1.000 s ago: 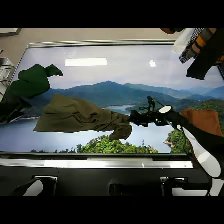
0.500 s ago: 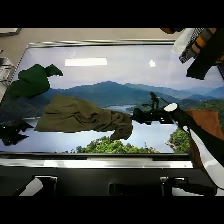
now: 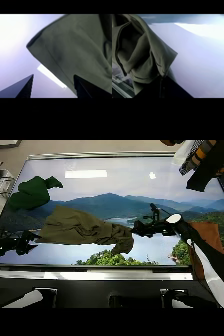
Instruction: Fold the clothes and pants, and hang the long-sleeved shirts on hangers.
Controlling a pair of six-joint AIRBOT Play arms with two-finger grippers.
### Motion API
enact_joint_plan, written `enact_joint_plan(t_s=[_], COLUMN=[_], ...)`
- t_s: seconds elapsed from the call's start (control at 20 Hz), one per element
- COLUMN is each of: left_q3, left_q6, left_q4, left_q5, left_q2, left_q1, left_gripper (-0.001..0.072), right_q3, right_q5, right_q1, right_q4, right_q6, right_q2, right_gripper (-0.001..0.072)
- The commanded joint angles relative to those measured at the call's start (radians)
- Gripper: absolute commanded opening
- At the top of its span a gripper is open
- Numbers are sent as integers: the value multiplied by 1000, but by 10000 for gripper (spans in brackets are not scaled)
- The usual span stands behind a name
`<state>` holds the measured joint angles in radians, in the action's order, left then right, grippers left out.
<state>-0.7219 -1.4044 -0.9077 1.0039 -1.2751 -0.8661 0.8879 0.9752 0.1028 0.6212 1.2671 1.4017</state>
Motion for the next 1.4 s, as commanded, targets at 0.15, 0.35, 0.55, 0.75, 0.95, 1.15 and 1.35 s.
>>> enact_joint_plan(t_s=[0.15,0.35,0.55,0.75,0.95,1.15,1.35], left_q3=[2,2,-42,-245,-542,-803,-909], left_q6=[21,21,21,21,-13,-72,-194], left_q4=[34,37,38,48,48,43,-114], left_q5=[-165,-248,-241,-175,-195,-187,-183], left_q2=[-58,-61,-61,-10,110,240,421], left_q1=[42,119,198,264,308,304,297], left_gripper=[507,483,16,14,14,14,14], right_q3=[1,1,2,117,432,719,849], right_q5=[29,27,-15,-58,-3,60,72], right_q1=[0,0,-1,-1,0,0,0], right_q4=[2,20,61,164,325,502,647], right_q6=[13,15,28,62,78,150,256], right_q2=[-24,-57,-121,-199,-248,-341,-500], right_gripper=[31,31,30,29,29,29,29])
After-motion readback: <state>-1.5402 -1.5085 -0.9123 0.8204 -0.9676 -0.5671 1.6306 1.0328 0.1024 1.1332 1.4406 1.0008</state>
